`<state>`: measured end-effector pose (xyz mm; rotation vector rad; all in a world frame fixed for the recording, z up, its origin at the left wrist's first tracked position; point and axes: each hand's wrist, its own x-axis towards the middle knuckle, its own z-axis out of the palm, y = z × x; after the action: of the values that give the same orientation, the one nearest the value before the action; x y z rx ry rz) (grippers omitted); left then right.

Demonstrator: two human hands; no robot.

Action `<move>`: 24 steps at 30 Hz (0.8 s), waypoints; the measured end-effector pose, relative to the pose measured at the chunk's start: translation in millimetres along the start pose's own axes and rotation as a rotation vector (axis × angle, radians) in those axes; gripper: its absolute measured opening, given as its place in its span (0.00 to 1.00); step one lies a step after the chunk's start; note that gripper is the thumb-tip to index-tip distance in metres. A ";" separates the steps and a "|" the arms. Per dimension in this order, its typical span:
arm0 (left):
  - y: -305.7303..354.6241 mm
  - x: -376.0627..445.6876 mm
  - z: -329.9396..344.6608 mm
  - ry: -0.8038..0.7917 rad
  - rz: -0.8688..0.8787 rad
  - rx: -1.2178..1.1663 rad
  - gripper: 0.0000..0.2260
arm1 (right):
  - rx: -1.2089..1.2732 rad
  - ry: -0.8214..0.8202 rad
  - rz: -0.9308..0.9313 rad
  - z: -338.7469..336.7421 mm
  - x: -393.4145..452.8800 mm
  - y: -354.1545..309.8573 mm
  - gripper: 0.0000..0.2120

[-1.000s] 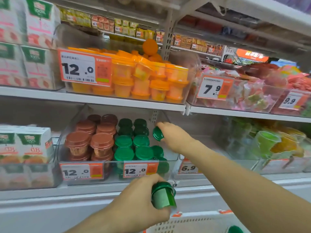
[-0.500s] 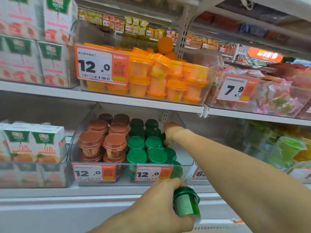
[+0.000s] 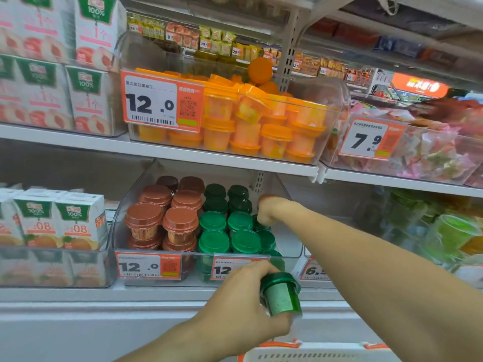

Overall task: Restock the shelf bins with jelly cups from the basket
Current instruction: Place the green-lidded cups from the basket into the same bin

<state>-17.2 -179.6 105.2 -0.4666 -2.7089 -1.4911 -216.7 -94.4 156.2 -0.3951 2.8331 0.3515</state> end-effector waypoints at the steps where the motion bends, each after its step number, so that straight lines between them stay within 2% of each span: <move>1: 0.9 0.4 -0.5 0.021 -0.002 0.007 0.18 | -0.003 0.034 -0.009 -2.5 -7.0 1.2 0.03; 5: 1.9 3.6 -1.0 0.136 0.001 0.044 0.19 | 0.180 0.175 -0.077 -5.3 -31.6 16.8 0.10; 7: 1.7 6.1 0.4 0.219 -0.005 0.061 0.20 | 0.460 0.084 -0.170 -6.6 -59.6 25.8 0.11; 9: 1.6 9.8 2.3 0.313 0.009 0.086 0.20 | 0.706 -0.113 -0.261 -10.6 -95.2 32.6 0.16; 11: 5.1 12.6 3.1 0.376 0.027 0.089 0.19 | 0.741 -0.223 -0.377 -11.3 -122.3 39.1 0.18; 13: 8.5 14.9 4.1 0.411 0.044 0.086 0.18 | 0.676 -0.212 -0.452 -7.8 -134.3 42.7 0.19; 15: 12.2 15.6 5.5 0.429 0.064 0.089 0.20 | 0.669 -0.165 -0.450 -2.5 -132.6 46.9 0.18; 19: 16.7 16.3 8.2 0.411 -0.003 0.067 0.28 | 0.874 -0.226 -0.376 -4.1 -123.5 58.7 0.14; 21: 19.2 16.9 9.4 0.365 -0.080 0.010 0.20 | 0.798 -0.114 -0.296 -7.1 -114.1 57.9 0.20; 24: 21.7 15.1 13.8 0.250 -0.123 -0.047 0.07 | 0.487 0.216 -0.255 -4.6 -87.8 44.7 0.28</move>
<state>-24.1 -153.5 117.9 -0.1054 -2.5527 -1.5271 -149.3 -33.4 194.5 -0.7067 2.8868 -0.4485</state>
